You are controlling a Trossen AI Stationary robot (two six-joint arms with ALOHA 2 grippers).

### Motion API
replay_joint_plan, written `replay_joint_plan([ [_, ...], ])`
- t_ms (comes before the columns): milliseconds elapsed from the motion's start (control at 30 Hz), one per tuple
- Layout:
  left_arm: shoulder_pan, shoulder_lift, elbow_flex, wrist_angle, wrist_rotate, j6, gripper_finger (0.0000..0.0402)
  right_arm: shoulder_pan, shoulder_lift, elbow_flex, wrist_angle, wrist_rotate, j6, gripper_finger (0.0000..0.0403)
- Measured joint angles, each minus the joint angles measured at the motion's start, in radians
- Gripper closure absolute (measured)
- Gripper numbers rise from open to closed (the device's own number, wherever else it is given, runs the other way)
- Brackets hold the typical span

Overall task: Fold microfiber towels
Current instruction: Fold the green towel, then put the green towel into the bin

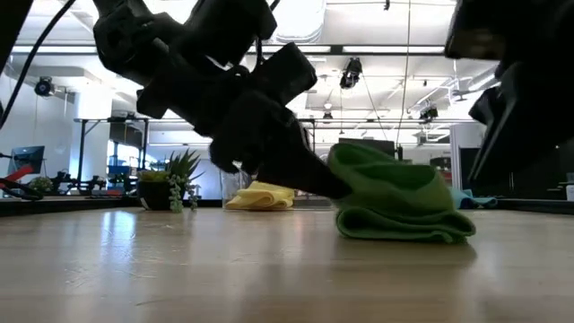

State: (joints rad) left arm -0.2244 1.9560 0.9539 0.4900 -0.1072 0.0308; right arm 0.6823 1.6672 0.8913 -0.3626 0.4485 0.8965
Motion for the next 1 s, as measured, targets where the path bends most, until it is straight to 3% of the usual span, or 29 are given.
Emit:
replay_joint_plan([
  [133, 0.000, -0.056, -0.001, -0.044, 0.002, -0.001, 0.0291, 0.004, -0.053, 0.002, 0.007, 0.004, 0.010, 0.0295],
  [300, 0.002, -0.132, -0.001, -0.045, 0.003, -0.001, 0.0270, -0.001, -0.092, -0.013, 0.023, 0.146, 0.071, 0.0287],
  [600, 0.002, -0.140, -0.001, -0.058, 0.020, -0.133, 0.0267, -0.060, -0.093, -0.123, 0.228, 0.154, 0.157, 0.0306],
  [767, 0.006, -0.109, -0.010, -0.104, 0.021, -0.237, 0.0267, -0.122, -0.087, -0.136, 0.237, 0.135, 0.159, 0.0314],
  [1000, 0.016, 0.011, 0.003, -0.107, 0.107, -0.346, 0.0267, -0.227, -0.109, -0.192, 0.237, -0.053, 0.225, 0.0307],
])
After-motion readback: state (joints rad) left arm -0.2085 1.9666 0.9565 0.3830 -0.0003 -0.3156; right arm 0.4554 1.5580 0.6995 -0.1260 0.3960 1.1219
